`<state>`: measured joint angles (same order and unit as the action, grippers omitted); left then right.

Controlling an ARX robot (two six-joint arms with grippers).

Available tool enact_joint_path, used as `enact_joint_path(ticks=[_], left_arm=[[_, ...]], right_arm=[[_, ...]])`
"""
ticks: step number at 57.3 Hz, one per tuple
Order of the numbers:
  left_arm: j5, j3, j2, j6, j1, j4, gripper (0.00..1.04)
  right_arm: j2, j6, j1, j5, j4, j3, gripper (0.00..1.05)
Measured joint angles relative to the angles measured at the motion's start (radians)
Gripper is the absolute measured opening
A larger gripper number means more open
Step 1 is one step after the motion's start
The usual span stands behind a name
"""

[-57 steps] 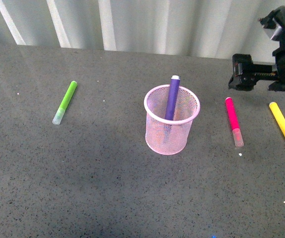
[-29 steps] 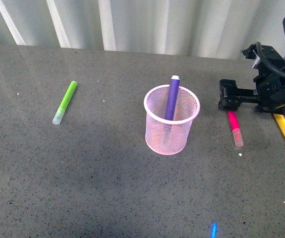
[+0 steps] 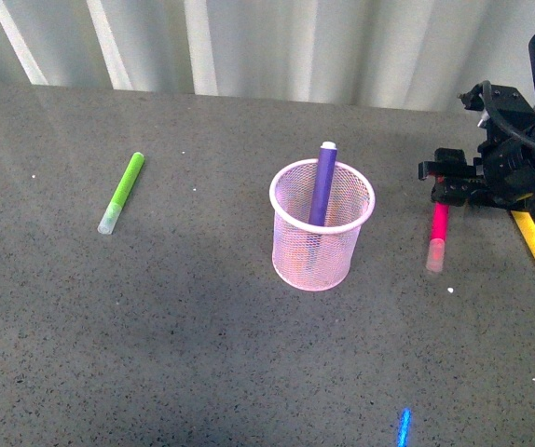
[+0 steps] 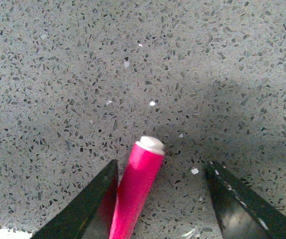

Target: Insert purple and pink pens into pink cup

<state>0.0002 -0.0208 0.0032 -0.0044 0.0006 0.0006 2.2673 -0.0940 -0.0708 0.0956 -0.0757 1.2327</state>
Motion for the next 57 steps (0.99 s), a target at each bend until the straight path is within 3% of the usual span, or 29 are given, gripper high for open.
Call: enact_joint_path(ticks=[14,17,38,57], left_arm=[[0.0,0.0,0.0,0.0,0.0,0.0,0.98],[0.0,0.0,0.0,0.0,0.0,0.0,0.98],[0.0,0.0,0.0,0.0,0.0,0.0,0.98],[0.0,0.0,0.0,0.0,0.0,0.0,0.98]], right_arm=[[0.0,-0.008,0.012,0.016,-0.013,-0.007,0.15],[0.0,-0.009,0.013,0.02,-0.016,-0.008,0.12],[-0.024,-0.051,0.031,0.043,-0.086,-0.041,0.11],[-0.317,-0.17,0.024,0.115,-0.518,-0.193,0.11]])
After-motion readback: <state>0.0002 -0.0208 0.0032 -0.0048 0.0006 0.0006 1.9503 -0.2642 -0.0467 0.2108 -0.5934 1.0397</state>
